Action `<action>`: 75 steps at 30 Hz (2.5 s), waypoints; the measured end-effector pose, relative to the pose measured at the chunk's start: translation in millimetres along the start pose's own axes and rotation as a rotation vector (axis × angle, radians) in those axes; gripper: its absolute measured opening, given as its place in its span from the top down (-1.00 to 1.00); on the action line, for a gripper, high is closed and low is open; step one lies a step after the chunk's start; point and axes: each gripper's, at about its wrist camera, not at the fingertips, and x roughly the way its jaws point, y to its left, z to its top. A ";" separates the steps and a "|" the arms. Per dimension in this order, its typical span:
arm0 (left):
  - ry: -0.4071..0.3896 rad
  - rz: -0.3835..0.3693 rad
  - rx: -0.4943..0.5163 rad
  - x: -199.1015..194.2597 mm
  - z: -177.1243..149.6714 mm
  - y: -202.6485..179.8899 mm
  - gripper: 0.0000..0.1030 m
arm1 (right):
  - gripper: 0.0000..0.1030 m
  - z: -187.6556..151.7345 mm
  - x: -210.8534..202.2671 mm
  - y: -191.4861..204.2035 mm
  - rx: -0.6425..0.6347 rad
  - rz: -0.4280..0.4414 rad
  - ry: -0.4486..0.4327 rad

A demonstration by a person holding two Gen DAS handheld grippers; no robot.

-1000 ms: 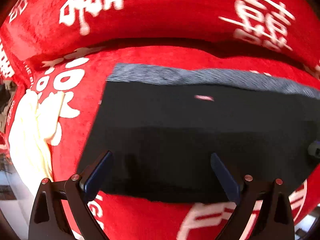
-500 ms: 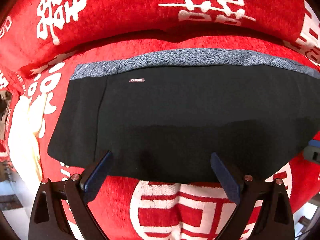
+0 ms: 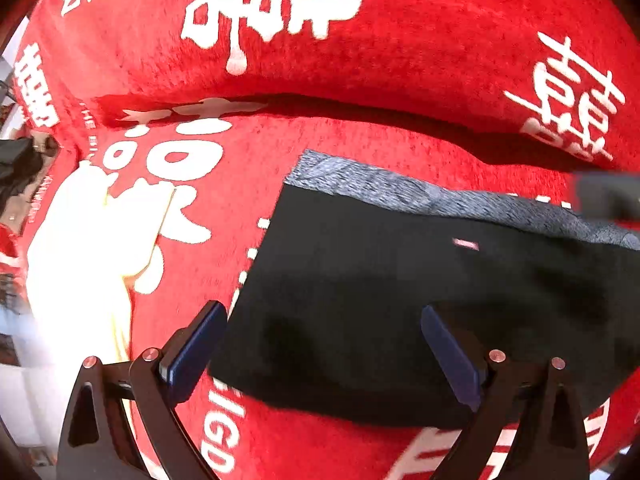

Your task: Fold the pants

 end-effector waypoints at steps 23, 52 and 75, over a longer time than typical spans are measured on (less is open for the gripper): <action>0.056 -0.113 -0.050 34.2 -46.4 42.4 -0.93 | 0.86 96.2 161.3 72.2 -0.239 -0.039 0.273; 0.091 0.065 0.181 -65.2 -12.2 -97.1 -0.93 | -0.22 -181.1 -114.6 -124.1 0.581 -0.134 -0.075; 0.114 -0.105 0.442 -82.4 -39.3 -415.7 -0.93 | -0.22 -366.2 -241.3 -281.6 0.926 -0.148 -0.306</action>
